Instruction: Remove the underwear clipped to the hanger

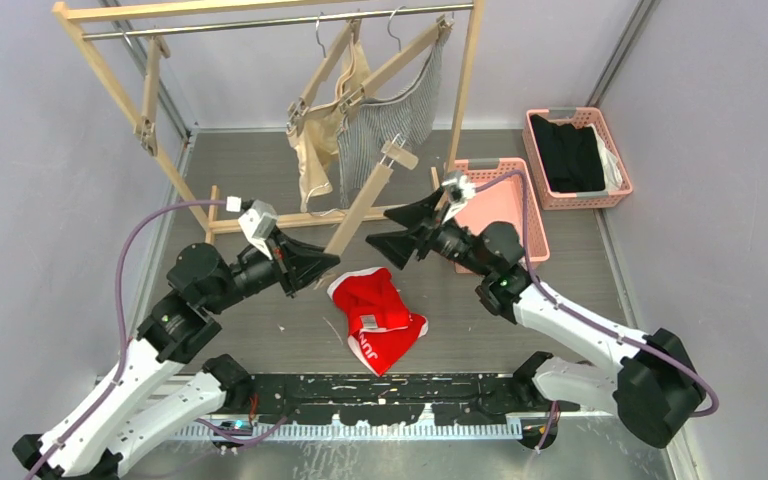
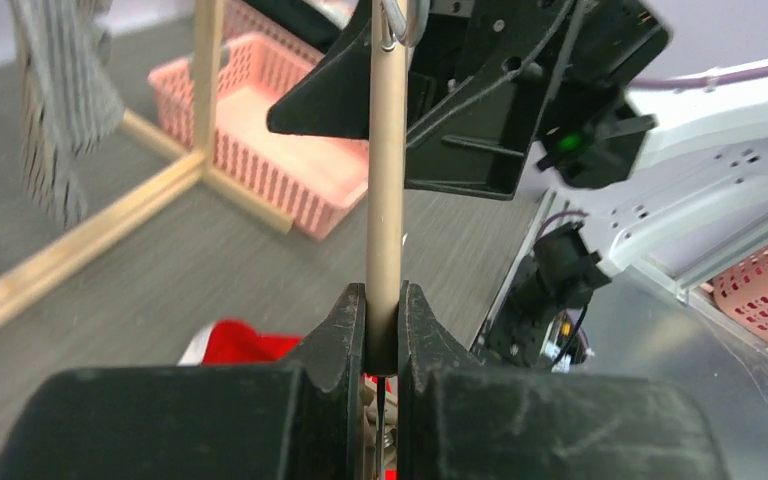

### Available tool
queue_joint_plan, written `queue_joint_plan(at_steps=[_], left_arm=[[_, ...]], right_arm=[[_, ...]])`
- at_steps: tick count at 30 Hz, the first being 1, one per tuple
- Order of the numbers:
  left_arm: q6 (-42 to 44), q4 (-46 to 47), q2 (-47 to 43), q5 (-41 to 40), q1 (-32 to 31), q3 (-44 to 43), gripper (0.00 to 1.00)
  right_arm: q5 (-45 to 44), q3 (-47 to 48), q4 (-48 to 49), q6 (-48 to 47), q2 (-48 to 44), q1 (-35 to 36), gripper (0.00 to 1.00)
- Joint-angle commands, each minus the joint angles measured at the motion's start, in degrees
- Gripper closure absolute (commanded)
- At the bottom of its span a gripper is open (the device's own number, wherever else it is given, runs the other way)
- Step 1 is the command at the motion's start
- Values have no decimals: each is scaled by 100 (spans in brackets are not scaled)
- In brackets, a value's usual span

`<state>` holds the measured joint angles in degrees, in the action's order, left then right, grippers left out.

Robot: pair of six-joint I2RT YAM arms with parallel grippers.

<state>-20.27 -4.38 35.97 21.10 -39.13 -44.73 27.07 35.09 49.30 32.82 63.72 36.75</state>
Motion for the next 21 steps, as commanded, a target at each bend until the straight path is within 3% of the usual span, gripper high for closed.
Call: queue_joint_plan(at_steps=[1,3,8,11,21], left_arm=[[91,-2110,-455,-618,12,-588,100],[103,-3042,-646,-935,13,-856,100],[-27,-4935,-1006,-1851,16,-1511,100],[-143,-5551,-1099,-2284,13,-1711,100],[-255,-5931,-1070,-3471,21,-2003,100]], right_arm=[[-1817,319,-2828,-1720,-342,851,0],[-3018,330,-3511,-2042,-288,1309,0],[-4617,148,-4371,-1958,225,1987,0],[-4836,-64,-4355,-1757,521,2201,0],[-4648,61,-4491,-1418,1658,2571,0]])
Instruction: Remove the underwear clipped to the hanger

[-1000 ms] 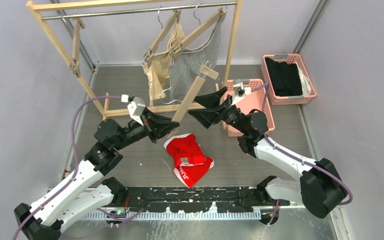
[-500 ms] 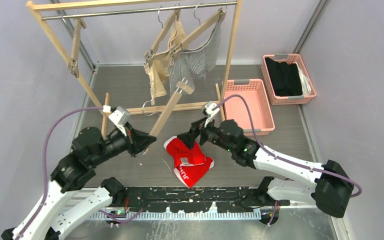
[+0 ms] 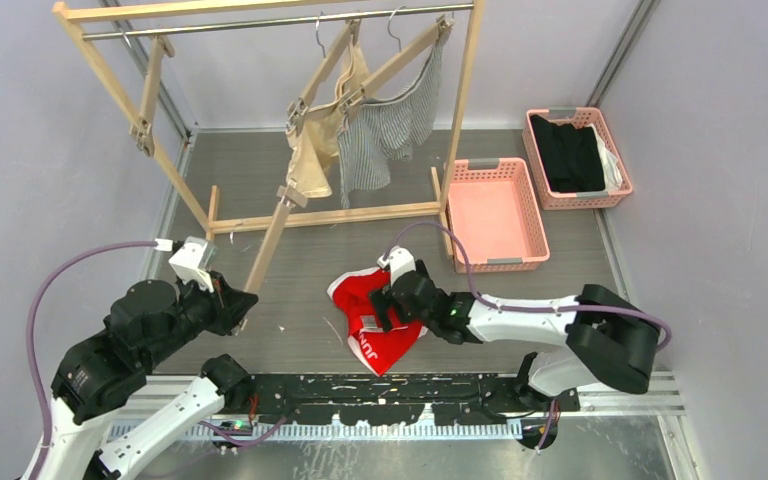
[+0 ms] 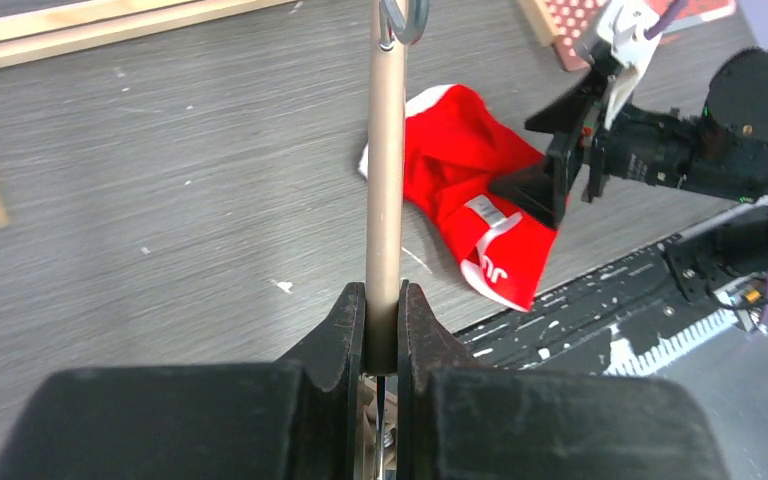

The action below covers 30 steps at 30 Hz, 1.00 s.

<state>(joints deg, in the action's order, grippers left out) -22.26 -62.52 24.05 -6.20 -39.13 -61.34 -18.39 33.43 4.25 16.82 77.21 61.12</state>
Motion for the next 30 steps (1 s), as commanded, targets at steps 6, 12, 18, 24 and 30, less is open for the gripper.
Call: queue_joint_plan(at_steps=[6,12,18,24,30], left_arm=[[-50,-318,263,-740,20,-477,100],[-183,-619,164,-250,20,-727,100],[-555,-1086,-248,-378,35,-783,100],[-407,-1304,-249,-1054,78,-1043,100],[42,-1130,102,-1650,80,-1351,100]], right_arm=[[-75,315,8,485,1083,329,14],[-256,480,-103,647,1359,356,99],[-945,558,-464,636,444,365,99],[-1984,912,-1101,377,-812,370,99],[-3484,1427,-1805,-64,-1744,365,99]])
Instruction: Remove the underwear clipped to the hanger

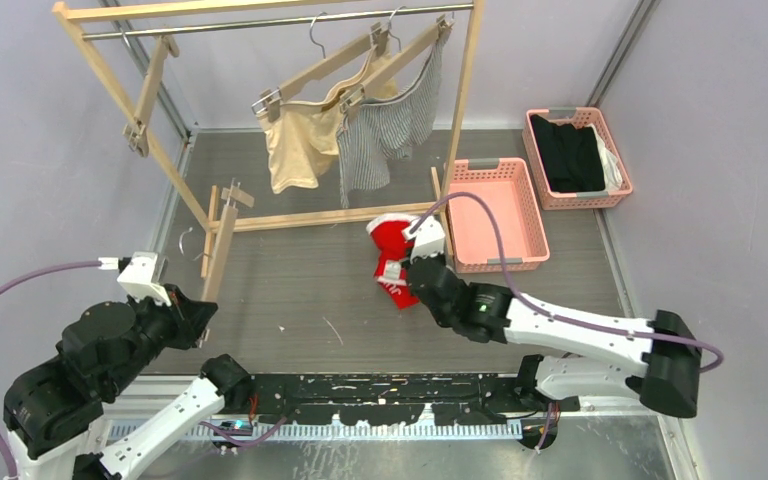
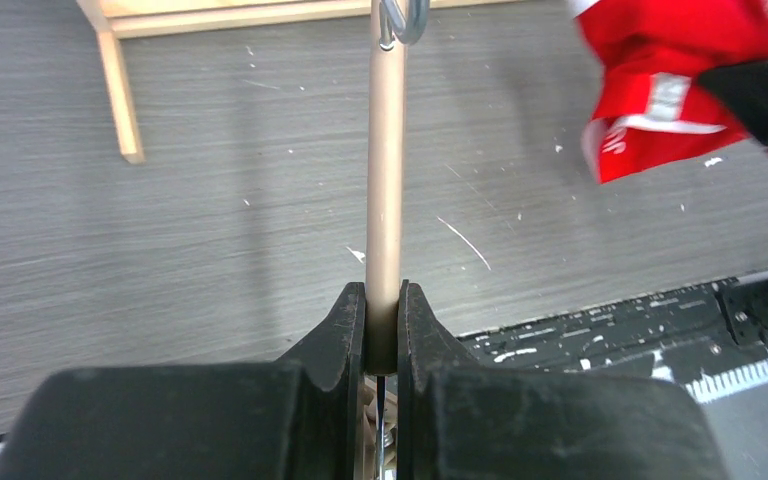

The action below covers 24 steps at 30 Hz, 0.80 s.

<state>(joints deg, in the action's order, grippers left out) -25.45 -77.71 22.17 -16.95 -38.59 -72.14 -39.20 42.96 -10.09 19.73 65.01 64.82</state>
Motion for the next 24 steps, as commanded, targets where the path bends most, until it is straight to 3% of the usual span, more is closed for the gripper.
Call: queue_joint_plan(at_steps=[1,7,18,21,24], left_arm=[[444,494,349,-678,28,-312,100],[1144,892,1115,-1577,18,-458,100],[2447,1842,2854,-1712,81,-1451,100],[2633,1940,3197,-1335,457,-1714,100],[2754,2066,3381,-552,1360,-1823,100]], right_arm=[[-1669,545,-394,-453,-643,-11,99],[-2563,1066,-380,-1252,-1182,-472,99],[-1552,1293,-169,-1430,-1447,-2593,99],[-1278,1319,-92,-1391,-1042,-3030,99],[-967,1301,91,-1387,-665,-3414,99]])
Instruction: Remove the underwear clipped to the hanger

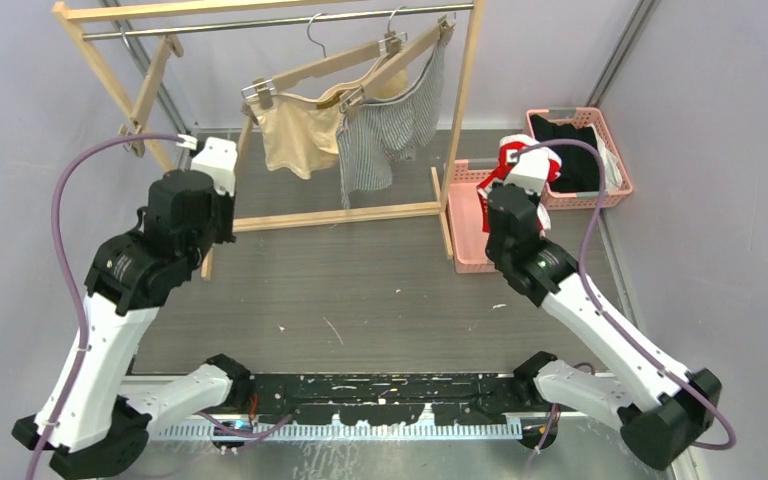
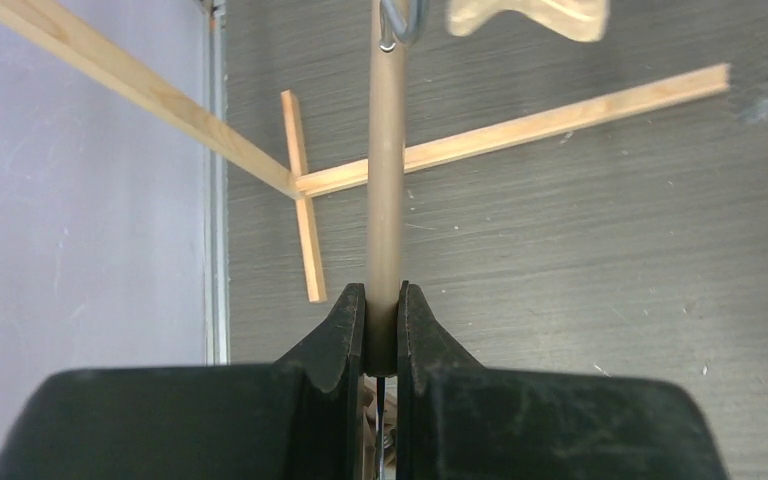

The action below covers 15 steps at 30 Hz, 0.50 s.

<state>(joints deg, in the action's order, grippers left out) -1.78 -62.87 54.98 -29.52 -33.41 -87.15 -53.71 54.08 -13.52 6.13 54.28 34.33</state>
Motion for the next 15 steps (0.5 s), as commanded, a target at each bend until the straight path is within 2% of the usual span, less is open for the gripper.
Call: queue_joint_plan(at_steps=[1,3,8,15], left_arm=[[415,618,150,937,1098,-334,100],[508,676,286,1317,1552,-390,100],[609,848,576,2096,2150,-601,100],[558,1015,913,2628,2572,-1024,100]], right_arm=[[529,164,535,-62,506,-464,99],[688,112,736,-112,717,-743,99],[1195,-89,797,91,1119,-1310,99],[1689,-399,1112,261,1561,-1582,99]])
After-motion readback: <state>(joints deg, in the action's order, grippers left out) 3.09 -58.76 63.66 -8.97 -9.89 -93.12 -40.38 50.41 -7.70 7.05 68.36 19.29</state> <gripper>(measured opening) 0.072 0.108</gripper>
